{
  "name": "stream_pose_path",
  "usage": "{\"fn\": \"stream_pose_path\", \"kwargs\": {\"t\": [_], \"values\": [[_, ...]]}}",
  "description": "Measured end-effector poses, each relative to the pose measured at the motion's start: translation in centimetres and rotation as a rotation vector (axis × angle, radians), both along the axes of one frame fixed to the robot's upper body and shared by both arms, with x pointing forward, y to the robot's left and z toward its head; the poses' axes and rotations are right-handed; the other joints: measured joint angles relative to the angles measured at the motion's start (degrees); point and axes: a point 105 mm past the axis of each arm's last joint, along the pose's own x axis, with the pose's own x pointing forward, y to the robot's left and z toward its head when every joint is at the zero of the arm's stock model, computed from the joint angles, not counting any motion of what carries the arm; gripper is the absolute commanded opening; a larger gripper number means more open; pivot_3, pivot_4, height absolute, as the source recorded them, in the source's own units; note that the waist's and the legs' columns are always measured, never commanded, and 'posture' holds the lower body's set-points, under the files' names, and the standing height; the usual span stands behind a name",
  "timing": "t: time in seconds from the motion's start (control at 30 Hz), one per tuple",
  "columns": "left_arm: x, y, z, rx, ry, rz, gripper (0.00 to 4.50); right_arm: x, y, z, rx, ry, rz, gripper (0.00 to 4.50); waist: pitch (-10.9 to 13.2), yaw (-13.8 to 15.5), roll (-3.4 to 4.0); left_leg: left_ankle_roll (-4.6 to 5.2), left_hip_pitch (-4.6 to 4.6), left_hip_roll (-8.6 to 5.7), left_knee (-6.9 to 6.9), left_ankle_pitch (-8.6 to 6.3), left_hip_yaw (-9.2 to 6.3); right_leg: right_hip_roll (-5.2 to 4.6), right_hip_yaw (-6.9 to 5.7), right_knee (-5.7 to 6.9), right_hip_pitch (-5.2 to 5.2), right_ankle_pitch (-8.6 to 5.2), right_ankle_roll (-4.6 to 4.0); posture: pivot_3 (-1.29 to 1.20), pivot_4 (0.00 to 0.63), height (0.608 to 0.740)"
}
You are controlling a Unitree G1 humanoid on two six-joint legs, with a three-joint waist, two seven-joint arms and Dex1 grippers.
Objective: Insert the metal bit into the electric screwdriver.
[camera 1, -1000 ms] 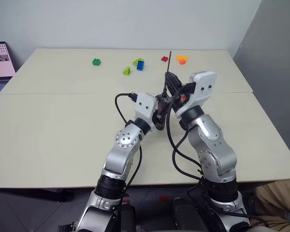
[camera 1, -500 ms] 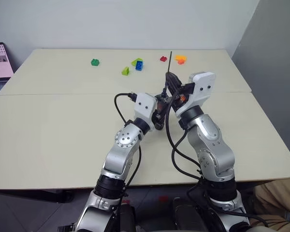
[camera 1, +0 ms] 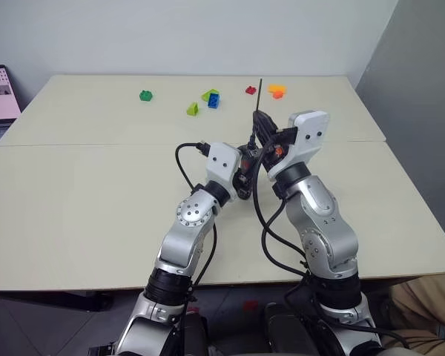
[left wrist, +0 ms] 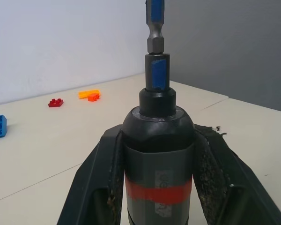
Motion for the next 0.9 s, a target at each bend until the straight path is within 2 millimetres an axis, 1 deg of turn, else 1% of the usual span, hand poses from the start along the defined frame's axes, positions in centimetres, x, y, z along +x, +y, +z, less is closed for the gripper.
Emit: {"fn": "stream_pose_path", "kwargs": {"t": [0.9], "values": [[0.01,0.01,-0.01,0.0,0.001,0.001,1.65,-0.5,-0.22,-0.12,-0.018,0.023,-0.002,0.0,0.0,-0.03,-0.01,0.0,0.0,0.0,-0.02,0.0,0.0,-0.01,0.0,-0.02,-0.02,-0.01,-0.01,0.0,0.15,0.74]]}}
